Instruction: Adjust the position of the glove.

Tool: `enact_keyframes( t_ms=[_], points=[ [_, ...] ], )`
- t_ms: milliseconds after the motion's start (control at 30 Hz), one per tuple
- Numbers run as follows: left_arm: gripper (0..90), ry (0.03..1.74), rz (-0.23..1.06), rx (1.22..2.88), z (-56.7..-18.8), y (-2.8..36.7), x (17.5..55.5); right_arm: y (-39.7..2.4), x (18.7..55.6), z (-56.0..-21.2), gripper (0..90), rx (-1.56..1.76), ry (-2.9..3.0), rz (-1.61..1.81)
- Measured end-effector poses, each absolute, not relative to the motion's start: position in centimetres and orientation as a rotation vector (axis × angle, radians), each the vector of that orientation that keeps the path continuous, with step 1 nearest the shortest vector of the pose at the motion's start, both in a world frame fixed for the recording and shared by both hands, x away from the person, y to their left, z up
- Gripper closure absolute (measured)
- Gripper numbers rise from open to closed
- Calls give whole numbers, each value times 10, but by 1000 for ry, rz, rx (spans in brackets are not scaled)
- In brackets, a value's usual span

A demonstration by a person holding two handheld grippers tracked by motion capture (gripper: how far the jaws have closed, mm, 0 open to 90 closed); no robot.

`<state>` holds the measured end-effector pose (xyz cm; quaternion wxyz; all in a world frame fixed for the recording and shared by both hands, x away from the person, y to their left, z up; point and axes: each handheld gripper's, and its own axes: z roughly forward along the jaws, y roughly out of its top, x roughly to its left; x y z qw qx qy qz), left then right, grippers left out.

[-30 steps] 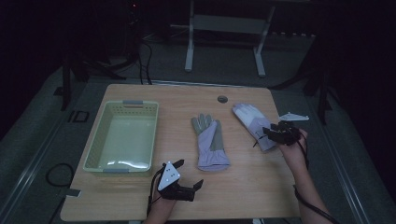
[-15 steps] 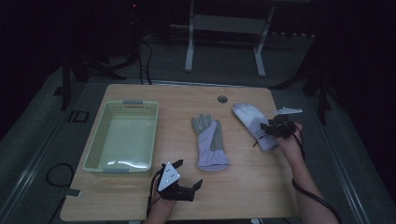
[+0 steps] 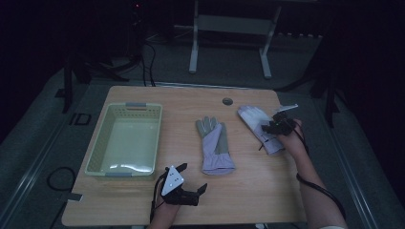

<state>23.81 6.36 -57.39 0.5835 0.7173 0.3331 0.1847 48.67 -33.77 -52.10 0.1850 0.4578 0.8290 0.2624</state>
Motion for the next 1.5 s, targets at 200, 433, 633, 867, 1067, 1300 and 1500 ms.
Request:
enact_keyframes(
  t_ms=[200, 433, 633, 867, 1067, 1300, 1500],
  points=[
    [0, 775, 435, 1675, -574, 63, 238, -342, 490, -531, 587, 1377, 2377, 785],
    [0, 774, 433, 1674, -574, 64, 238, -338, 487, -530, 691, 1404, 2362, 781],
    [0, 775, 435, 1676, -574, 64, 238, -336, 477, -526, 761, 1473, 2275, 812],
    [0, 776, 438, 1679, -574, 63, 238, -336, 456, -501, 787, 1530, 2182, 863],
    [0, 780, 443, 1683, -574, 62, 238, -335, 419, -470, 793, 1597, 2053, 923],
    [0, 774, 449, 1692, -573, 61, 237, -330, 371, -451, 796, 1662, 1971, 994],
    [0, 774, 446, 1697, -573, 61, 238, -322, 344, -459, 796, 1704, 1945, 1014]
  ],
)
